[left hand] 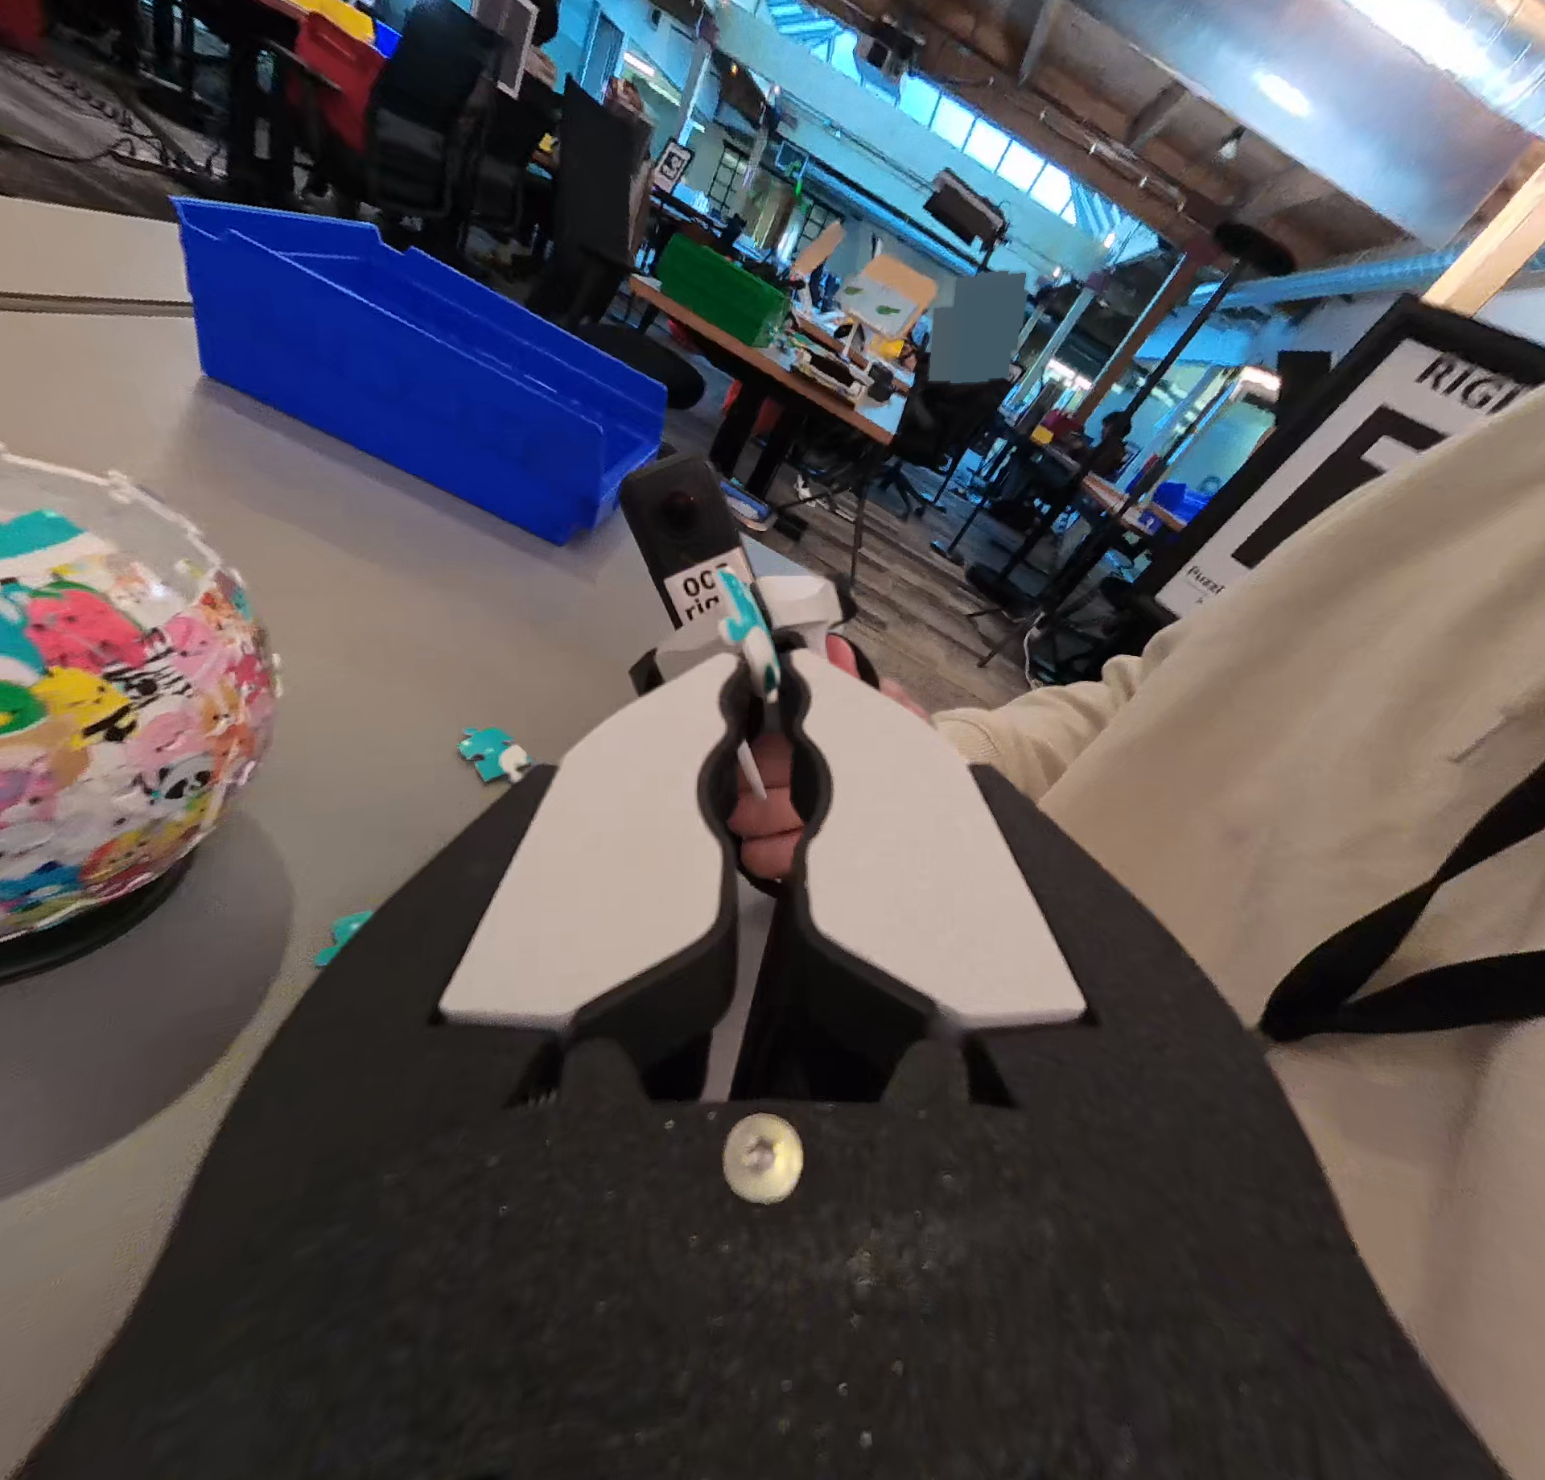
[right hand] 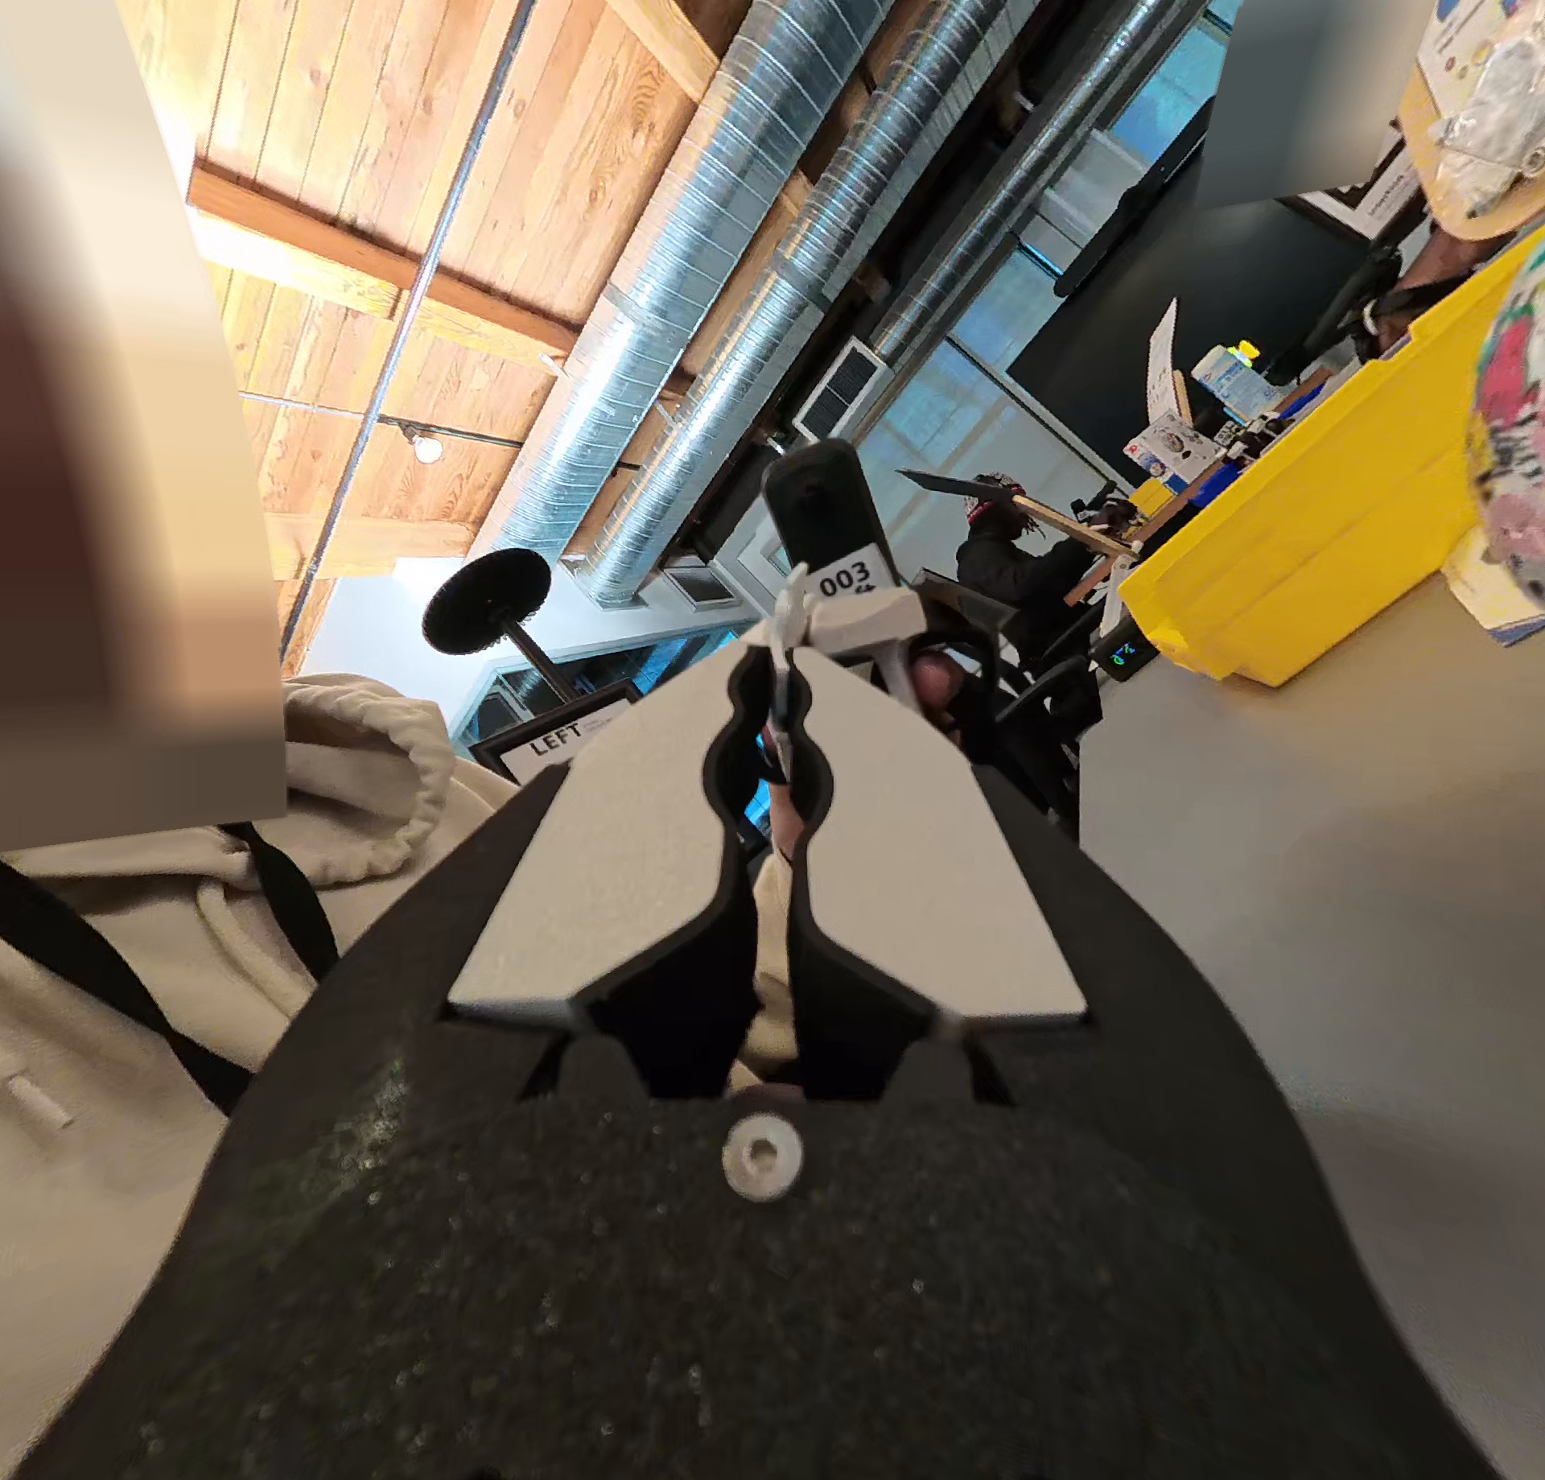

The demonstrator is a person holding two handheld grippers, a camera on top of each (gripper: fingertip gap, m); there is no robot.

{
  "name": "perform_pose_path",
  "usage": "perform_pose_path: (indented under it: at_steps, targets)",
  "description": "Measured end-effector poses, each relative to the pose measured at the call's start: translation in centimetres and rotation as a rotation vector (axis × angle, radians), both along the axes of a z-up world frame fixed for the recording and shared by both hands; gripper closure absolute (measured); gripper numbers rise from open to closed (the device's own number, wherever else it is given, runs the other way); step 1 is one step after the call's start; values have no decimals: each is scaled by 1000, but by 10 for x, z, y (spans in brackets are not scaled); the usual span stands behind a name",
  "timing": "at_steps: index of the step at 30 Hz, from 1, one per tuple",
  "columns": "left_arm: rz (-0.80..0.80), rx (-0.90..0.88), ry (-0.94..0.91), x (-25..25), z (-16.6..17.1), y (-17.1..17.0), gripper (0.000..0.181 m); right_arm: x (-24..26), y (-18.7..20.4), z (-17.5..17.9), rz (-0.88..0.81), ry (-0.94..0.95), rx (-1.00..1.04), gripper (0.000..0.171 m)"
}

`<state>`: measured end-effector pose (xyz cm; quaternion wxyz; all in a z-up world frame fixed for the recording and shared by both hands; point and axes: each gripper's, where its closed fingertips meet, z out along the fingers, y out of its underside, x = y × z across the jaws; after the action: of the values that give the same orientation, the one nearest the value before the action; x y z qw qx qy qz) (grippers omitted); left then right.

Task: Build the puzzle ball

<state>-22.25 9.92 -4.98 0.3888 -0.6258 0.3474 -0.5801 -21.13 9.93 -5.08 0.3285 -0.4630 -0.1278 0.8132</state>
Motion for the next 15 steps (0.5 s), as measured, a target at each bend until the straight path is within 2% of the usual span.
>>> perform_pose_path:
  at_steps: [3, 9, 11, 15]
  targets:
    - [-3, 21, 0, 2, 0, -3, 178, -1, -2, 2, 5, 39, -8, 169]
    - [-127, -109, -19, 0, 4, -1, 180, -4, 1, 1, -8, 10, 32, 166]
    - [-159, -143, 4, -3, 6, 5, 180, -5, 6, -3, -30, -100, 104, 143]
    - [-207, -125, 231, -13, -7, 20, 180, 9, 28, -2, -33, -476, 390, 138]
